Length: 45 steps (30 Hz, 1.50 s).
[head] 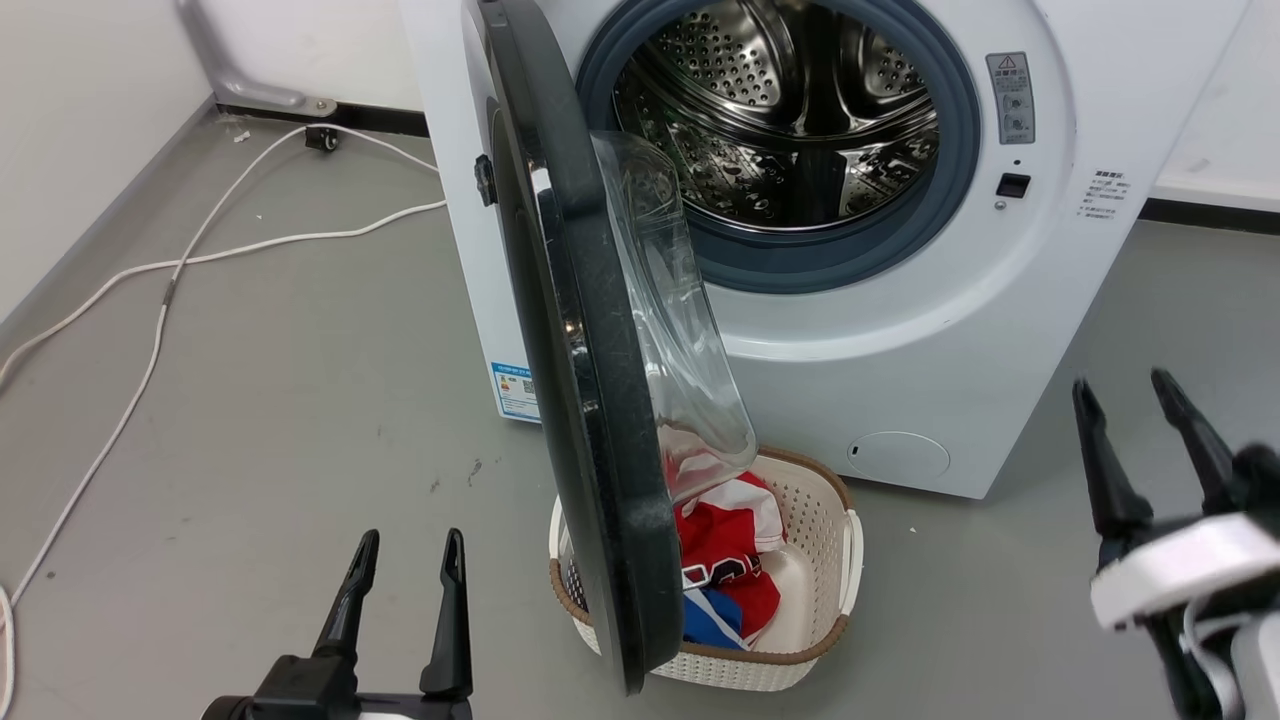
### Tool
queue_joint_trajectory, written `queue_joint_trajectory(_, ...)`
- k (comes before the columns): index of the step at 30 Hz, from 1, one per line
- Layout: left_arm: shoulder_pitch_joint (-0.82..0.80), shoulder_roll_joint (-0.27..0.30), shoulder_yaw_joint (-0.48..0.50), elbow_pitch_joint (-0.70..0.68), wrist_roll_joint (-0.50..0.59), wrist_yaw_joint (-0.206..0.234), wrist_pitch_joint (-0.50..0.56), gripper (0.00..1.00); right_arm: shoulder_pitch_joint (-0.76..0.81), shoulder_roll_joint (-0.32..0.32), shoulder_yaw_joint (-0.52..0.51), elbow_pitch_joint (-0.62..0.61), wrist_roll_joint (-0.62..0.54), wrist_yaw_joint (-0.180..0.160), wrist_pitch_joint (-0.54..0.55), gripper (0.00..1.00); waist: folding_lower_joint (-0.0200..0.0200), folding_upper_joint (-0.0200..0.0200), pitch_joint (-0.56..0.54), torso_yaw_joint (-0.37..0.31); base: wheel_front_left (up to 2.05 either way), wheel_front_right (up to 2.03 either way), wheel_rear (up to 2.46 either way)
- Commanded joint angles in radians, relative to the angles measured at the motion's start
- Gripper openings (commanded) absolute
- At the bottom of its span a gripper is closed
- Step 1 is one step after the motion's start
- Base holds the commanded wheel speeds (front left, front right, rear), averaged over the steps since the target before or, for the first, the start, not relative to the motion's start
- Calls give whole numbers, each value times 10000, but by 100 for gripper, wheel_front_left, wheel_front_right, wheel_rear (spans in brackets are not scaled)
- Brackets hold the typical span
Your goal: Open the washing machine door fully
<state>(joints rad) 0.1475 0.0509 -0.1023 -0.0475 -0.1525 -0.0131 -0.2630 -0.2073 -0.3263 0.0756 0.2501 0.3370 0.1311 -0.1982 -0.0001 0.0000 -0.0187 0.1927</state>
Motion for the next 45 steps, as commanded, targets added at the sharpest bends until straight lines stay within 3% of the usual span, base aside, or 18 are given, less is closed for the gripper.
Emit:
queue_joint_trajectory(1,90,-11,2,-36,22,-9,-27,100,454,340,-376,-169,-453,-5,-168,100,1,0,-2,-6,0,0,0)
queue_joint_trajectory(7,139,-10,53,46,120,-193,-27,100,2016,2083,-1901,-1118,-1741,-5,-510,100,1,0,-7,-30,0,0,0)
queue_joint_trajectory(11,142,-10,65,111,164,-267,-27,100,2802,2543,-2035,-1376,-1895,-6,-610,100,1,0,14,-104,0,0,0)
queue_joint_trajectory(21,16,-8,-5,209,333,-322,-27,100,3475,2761,-1957,-1631,-1951,-5,-680,100,1,0,56,-206,0,0,0)
queue_joint_trajectory(41,-4,-10,74,472,220,-439,-27,100,3388,2776,-1889,-1653,-1709,-5,-677,100,1,0,77,-175,0,0,0)
queue_joint_trajectory(42,-21,-10,62,452,187,-455,-27,97,3379,2776,-1893,-1652,-1715,-5,-678,100,1,0,80,-169,0,0,0)
queue_joint_trajectory(43,-32,-10,47,413,166,-474,-27,0,3371,2777,-1895,-1648,-1728,-5,-678,100,1,0,84,-165,0,0,0)
queue_joint_trajectory(45,-41,-10,35,286,118,-530,-27,0,3349,2775,-1903,-1635,-1751,-5,-677,100,1,0,94,-156,0,0,0)
